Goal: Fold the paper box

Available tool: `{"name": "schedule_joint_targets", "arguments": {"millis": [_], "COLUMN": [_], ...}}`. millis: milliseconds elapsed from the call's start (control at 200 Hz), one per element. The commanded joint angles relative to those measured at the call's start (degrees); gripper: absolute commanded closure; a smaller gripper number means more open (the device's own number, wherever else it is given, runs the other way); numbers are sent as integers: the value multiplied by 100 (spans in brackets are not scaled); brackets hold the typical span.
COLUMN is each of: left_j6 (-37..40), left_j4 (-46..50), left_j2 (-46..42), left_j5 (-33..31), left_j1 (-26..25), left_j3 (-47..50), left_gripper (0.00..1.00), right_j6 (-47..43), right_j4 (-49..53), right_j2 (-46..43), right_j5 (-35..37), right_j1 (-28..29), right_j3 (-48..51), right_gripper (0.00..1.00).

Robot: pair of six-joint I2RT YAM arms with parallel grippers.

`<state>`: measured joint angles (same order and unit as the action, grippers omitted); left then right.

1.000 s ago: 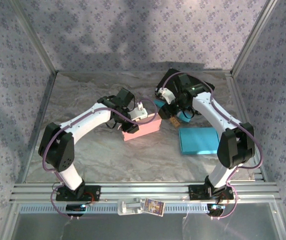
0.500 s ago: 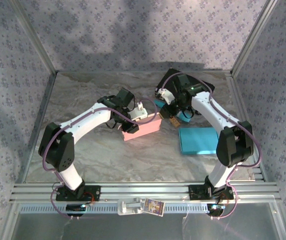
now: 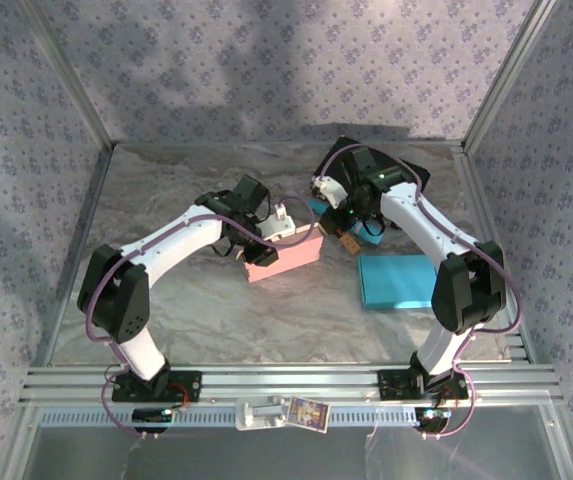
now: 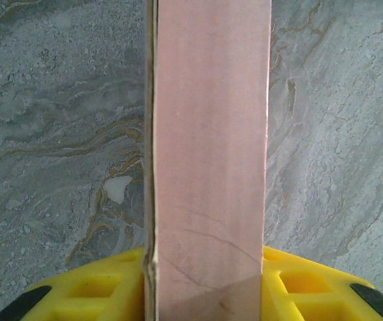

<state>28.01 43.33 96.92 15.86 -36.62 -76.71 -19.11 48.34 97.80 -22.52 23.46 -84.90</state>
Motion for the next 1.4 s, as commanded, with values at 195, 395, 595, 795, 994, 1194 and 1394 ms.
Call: {"name": "schedule_joint_targets", "arguments": {"millis": [195,395,595,795,994,1194,1394], "left_j6": [20,11,10,-11,-93,-356,-545], "left_j4": [237,228,237,237,178,-25,-160], "left_j2": [134,135,143,143,144,-9,-286], "left_j5": [119,100,119,121,133,247,231], "left_j1": [33,43,54,56,108,279,381], "left_j3": [-72,-72,-80,-108,-99,-48,67], "left_gripper": [63,62,64,63,62,56,49], "right_j6": [798,1600,2306,2570,2639,2720,2842], "right_j4": [531,715,600,558,107,-482,-599], "right_j2": [131,166,161,158,-73,-388,-457], "right_j5": [232,167,125,192,539,1031,1303], "right_j1": [60,150,187,209,305,496,598], "right_j3": [-558,-587,-586,-600,-80,473,466], "right_gripper": [100,100,100,100,100,100,100]}}
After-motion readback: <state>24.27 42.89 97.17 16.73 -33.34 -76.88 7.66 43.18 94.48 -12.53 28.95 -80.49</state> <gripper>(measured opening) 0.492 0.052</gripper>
